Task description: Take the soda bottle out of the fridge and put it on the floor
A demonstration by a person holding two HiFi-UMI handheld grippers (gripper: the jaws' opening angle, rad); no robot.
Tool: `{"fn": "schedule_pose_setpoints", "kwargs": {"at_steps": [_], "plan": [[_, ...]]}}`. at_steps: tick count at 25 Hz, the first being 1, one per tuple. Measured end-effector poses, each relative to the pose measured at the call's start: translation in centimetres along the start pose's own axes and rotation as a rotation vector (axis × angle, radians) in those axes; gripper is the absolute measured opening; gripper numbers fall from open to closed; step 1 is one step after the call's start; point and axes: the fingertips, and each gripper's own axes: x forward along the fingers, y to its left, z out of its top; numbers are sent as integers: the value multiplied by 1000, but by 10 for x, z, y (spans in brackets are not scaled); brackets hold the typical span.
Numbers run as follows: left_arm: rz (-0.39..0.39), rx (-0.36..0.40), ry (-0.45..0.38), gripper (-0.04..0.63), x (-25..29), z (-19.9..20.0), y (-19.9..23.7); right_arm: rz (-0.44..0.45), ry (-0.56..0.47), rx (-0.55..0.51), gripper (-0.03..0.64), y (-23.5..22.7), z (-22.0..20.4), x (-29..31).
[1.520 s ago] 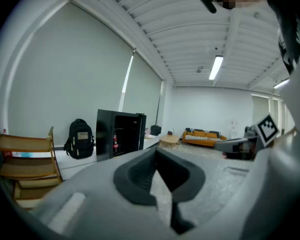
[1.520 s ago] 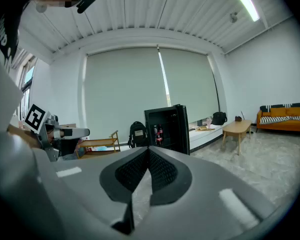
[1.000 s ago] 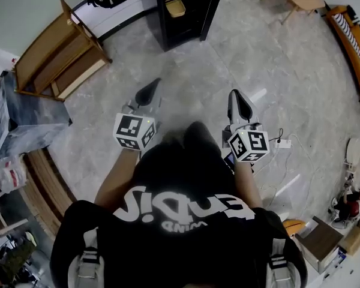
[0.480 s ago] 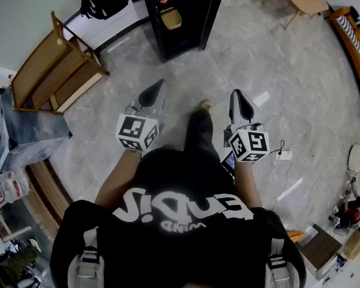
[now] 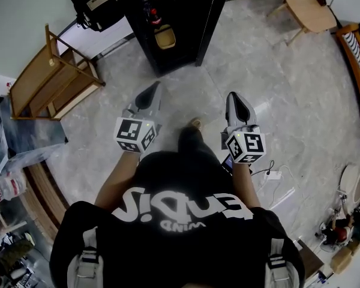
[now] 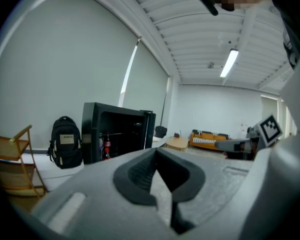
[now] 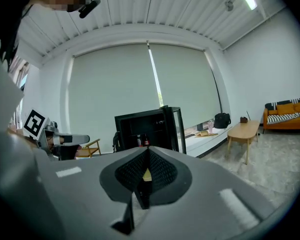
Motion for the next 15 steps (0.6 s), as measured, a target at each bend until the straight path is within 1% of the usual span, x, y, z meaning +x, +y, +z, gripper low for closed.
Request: {"fn": "schedule_pose_setpoints", "kwargs": {"at_steps": [4, 8, 11, 15], "plan": [[56, -14, -16, 2, 47, 18, 10, 50, 17, -13, -3, -34, 19, 39], [100, -20, -32, 2, 81, 30, 18, 106, 25, -16, -3, -53, 31, 73], [119, -16, -43, 2, 99, 38, 24, 148, 31, -21, -3, -59, 36, 96], [115, -18, -42, 2, 112, 43, 32, 174, 39, -20, -3, -54, 40, 117]]}}
